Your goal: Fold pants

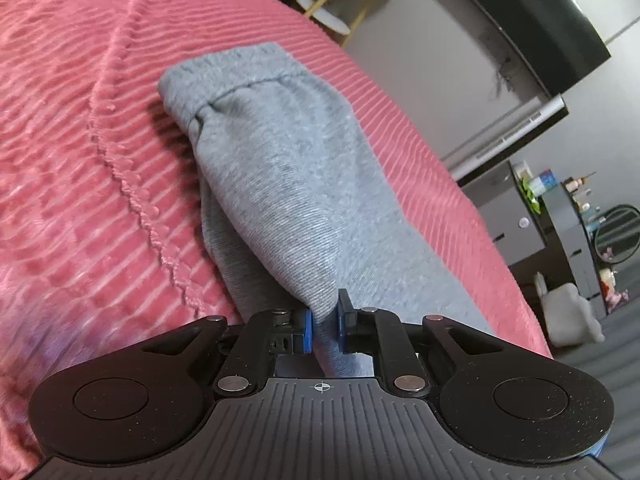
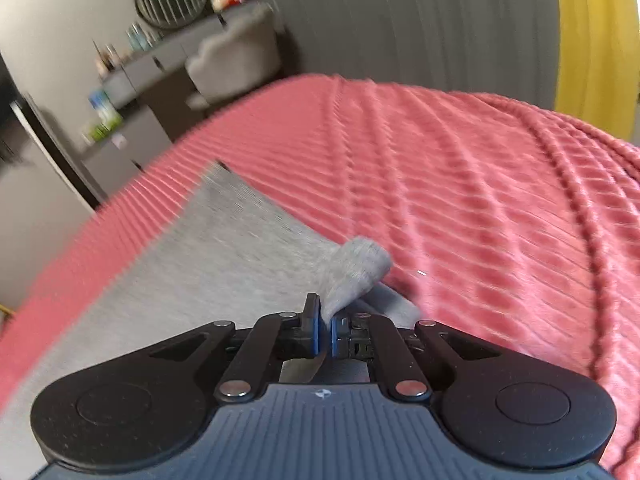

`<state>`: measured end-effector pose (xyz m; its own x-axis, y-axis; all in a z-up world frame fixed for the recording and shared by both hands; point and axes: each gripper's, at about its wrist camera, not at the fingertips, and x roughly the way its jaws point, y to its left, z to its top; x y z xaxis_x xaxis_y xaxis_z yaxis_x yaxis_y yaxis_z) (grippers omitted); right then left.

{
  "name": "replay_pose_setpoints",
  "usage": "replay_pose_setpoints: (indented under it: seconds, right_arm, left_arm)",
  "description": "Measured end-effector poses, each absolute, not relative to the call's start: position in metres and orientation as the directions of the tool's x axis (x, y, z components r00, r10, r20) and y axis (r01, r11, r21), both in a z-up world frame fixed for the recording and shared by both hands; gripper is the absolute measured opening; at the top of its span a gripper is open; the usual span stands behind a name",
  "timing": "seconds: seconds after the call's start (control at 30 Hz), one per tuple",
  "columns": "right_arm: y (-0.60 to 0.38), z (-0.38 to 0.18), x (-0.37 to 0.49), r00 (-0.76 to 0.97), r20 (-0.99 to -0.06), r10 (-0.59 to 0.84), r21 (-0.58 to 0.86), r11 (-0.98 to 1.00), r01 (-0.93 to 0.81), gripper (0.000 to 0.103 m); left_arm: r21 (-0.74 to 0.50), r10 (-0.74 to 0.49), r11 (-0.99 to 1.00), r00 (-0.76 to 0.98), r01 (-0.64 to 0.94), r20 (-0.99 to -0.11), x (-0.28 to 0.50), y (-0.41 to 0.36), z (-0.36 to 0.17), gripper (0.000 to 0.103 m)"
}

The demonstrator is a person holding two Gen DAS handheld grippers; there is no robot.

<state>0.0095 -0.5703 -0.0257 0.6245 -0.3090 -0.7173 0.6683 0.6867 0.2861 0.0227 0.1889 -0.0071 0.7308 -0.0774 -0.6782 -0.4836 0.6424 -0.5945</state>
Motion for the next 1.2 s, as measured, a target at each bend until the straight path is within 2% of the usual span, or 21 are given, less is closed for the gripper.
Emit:
replay_pose_setpoints:
  seconds: [0.03, 0.07, 0.17, 0.23, 0.3, 0.4, 0.57, 0.73, 0.8, 0.9, 0.93, 1.07, 1.13, 1.2]
  right_arm:
    - [-0.57, -0.027, 0.011, 0.604, -0.727, -0.326, 0.255, 0.688, 0.679, 0.008]
    - [-0.567, -0.027, 0.011, 0.586, -0.73, -0.352, 0.222, 0.689, 0.69, 0.015]
    - [-0.554, -0.015, 0.01, 0.534, -0.698, -0.477, 0.104, 0.67, 0.735, 0.022]
    - [-0.538, -0.003, 0.011, 0.516, -0.648, -0.56, 0.03, 0.658, 0.753, 0.023]
    - [-0.519, 0.008, 0.018, 0.529, -0.601, -0.599, -0.012, 0.668, 0.744, 0.024]
    - [-0.479, 0.016, 0.042, 0.635, -0.579, -0.512, 0.009, 0.775, 0.632, 0.03]
    - [-0.369, -0.005, 0.101, 0.76, -0.642, -0.1, 0.099, 0.972, 0.212, 0.031]
    - [-0.271, -0.029, 0.132, 0.787, -0.616, 0.026, -0.083, 0.992, -0.097, 0.031]
    - [-0.256, -0.032, 0.141, 0.803, -0.594, 0.042, -0.109, 0.985, -0.132, 0.032]
    - [-0.246, -0.04, 0.157, 0.811, -0.585, 0.027, -0.107, 0.988, -0.11, 0.039]
    - [-0.25, -0.045, 0.164, 0.806, -0.592, 0.016, -0.101, 0.99, -0.093, 0.043]
    - [-0.274, -0.056, 0.164, 0.832, -0.555, -0.016, -0.102, 0.994, -0.049, 0.077]
    - [-0.291, -0.059, 0.167, 0.831, -0.554, -0.051, -0.101, 0.995, -0.006, 0.084]
    - [-0.304, -0.063, 0.178, 0.821, -0.561, -0.107, -0.083, 0.994, 0.072, 0.085]
  left_arm:
    - [-0.577, -0.059, 0.64, 0.717, -0.507, -0.695, 0.021, 0.188, -0.005, 0.018]
    - [-0.547, -0.017, 0.638, 0.699, -0.543, -0.714, 0.017, 0.187, -0.003, 0.02]
    - [-0.423, 0.193, 0.638, 0.666, -0.643, -0.721, 0.003, 0.182, 0.012, 0.032]
    - [-0.371, 0.325, 0.636, 0.671, -0.677, -0.667, -0.004, 0.175, 0.026, 0.059]
    - [-0.363, 0.355, 0.671, 0.71, -0.646, -0.609, 0.0, 0.163, 0.034, 0.075]
    - [-0.286, 0.294, 0.79, 0.744, -0.542, -0.6, 0.028, 0.131, 0.035, 0.077]
    - [-0.172, 0.162, 0.926, 0.765, -0.336, -0.623, 0.079, 0.072, 0.016, 0.08]
    - [-0.055, 0.167, 0.966, 0.775, -0.252, -0.609, 0.112, 0.04, -0.005, 0.08]
    - [-0.019, 0.165, 0.975, 0.78, -0.222, -0.604, 0.124, 0.036, -0.012, 0.08]
    - [0.019, 0.203, 0.97, 0.768, -0.241, -0.608, 0.135, 0.046, -0.026, 0.081]
    - [0.015, 0.215, 0.965, 0.761, -0.26, -0.612, 0.136, 0.054, -0.032, 0.084]
    - [-0.02, 0.242, 0.946, 0.749, -0.322, -0.616, 0.133, 0.076, -0.041, 0.088]
    - [-0.024, 0.249, 0.943, 0.751, -0.333, -0.612, 0.135, 0.081, -0.041, 0.089]
    - [-0.012, 0.25, 0.946, 0.753, -0.324, -0.609, 0.136, 0.082, -0.043, 0.092]
